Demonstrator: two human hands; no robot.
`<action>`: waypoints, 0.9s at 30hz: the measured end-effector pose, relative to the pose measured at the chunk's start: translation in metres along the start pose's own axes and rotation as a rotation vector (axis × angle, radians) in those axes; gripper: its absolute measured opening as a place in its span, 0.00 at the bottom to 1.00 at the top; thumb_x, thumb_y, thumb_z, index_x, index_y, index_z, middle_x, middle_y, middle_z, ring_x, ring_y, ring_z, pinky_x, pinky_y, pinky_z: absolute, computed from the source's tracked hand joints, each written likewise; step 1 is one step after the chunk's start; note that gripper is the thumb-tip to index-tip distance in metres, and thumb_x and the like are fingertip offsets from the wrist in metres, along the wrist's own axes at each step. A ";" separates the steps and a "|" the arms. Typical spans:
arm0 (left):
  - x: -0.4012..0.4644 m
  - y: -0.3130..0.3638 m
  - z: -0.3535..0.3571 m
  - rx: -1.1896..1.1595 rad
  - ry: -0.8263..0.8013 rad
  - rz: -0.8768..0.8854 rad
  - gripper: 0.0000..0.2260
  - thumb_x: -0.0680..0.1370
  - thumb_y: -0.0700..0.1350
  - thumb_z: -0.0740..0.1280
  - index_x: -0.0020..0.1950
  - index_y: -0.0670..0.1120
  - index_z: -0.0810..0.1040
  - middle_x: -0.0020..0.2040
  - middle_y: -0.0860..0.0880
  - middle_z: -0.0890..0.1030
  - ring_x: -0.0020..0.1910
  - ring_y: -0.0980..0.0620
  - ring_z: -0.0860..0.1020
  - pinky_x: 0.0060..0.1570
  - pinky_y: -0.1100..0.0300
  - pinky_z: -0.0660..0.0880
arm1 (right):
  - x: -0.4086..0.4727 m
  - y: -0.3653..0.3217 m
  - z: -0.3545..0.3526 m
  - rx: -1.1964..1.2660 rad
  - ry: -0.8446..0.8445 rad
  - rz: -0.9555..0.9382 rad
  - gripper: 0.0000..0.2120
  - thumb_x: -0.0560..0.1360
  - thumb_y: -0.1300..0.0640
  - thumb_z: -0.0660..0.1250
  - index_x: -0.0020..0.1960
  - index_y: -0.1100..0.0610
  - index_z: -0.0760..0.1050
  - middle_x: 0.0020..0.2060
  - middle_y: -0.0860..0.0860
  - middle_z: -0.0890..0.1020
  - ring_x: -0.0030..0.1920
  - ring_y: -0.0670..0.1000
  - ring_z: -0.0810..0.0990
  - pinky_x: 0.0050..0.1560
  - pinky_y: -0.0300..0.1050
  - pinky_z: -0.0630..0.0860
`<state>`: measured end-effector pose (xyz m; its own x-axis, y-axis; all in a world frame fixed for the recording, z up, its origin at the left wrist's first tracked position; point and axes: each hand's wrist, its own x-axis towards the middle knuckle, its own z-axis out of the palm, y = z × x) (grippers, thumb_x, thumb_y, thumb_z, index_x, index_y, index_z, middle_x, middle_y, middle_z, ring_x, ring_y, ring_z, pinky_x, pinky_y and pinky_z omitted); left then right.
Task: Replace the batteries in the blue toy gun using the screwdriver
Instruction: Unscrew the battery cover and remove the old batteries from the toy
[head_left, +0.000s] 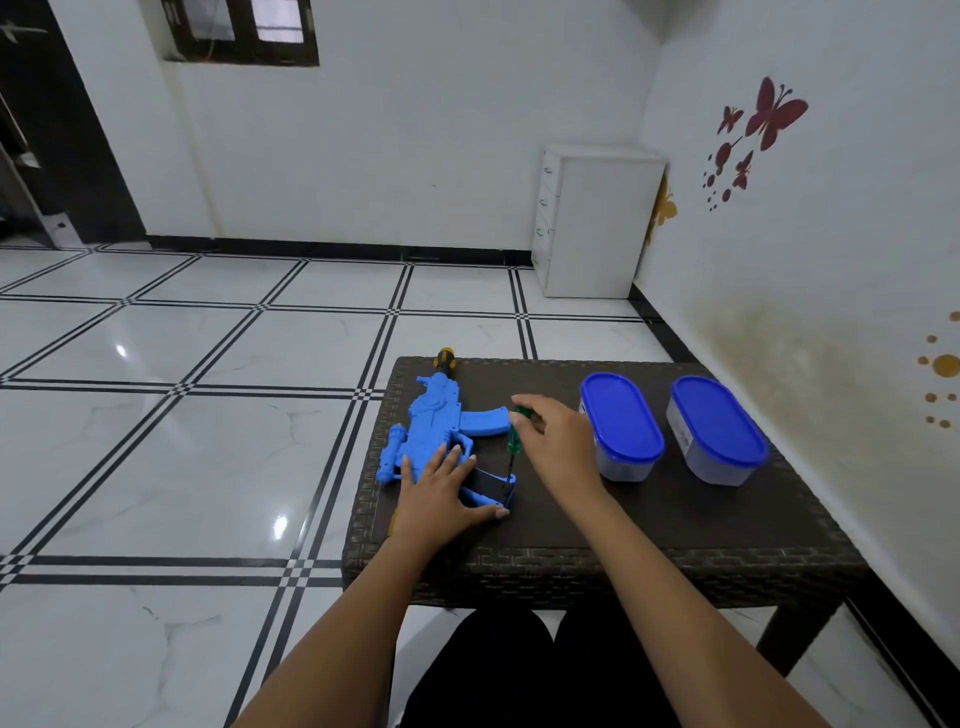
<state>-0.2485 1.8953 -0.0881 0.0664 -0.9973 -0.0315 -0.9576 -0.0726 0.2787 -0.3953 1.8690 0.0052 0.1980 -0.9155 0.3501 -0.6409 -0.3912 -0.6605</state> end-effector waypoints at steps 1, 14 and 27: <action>0.000 0.000 0.000 0.003 0.003 0.001 0.40 0.69 0.72 0.58 0.76 0.55 0.55 0.78 0.53 0.51 0.77 0.55 0.45 0.71 0.41 0.37 | -0.001 0.000 0.001 -0.008 0.021 0.001 0.15 0.76 0.54 0.65 0.61 0.57 0.77 0.57 0.52 0.80 0.56 0.50 0.78 0.56 0.45 0.76; -0.001 0.000 0.000 0.017 -0.002 -0.047 0.46 0.68 0.74 0.57 0.78 0.49 0.50 0.78 0.50 0.48 0.77 0.54 0.44 0.74 0.44 0.38 | 0.004 -0.005 -0.007 -0.060 -0.050 0.004 0.16 0.78 0.55 0.63 0.64 0.58 0.74 0.60 0.53 0.80 0.59 0.51 0.78 0.59 0.43 0.73; -0.001 -0.002 0.002 0.011 0.009 -0.033 0.46 0.68 0.74 0.56 0.78 0.51 0.50 0.78 0.51 0.47 0.77 0.54 0.43 0.73 0.46 0.37 | 0.004 -0.001 -0.008 0.009 -0.023 0.008 0.12 0.76 0.61 0.65 0.58 0.59 0.78 0.57 0.53 0.80 0.58 0.51 0.78 0.60 0.45 0.75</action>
<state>-0.2469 1.8969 -0.0909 0.1006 -0.9944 -0.0323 -0.9578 -0.1056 0.2674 -0.3998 1.8661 0.0129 0.2100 -0.9206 0.3292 -0.6358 -0.3844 -0.6693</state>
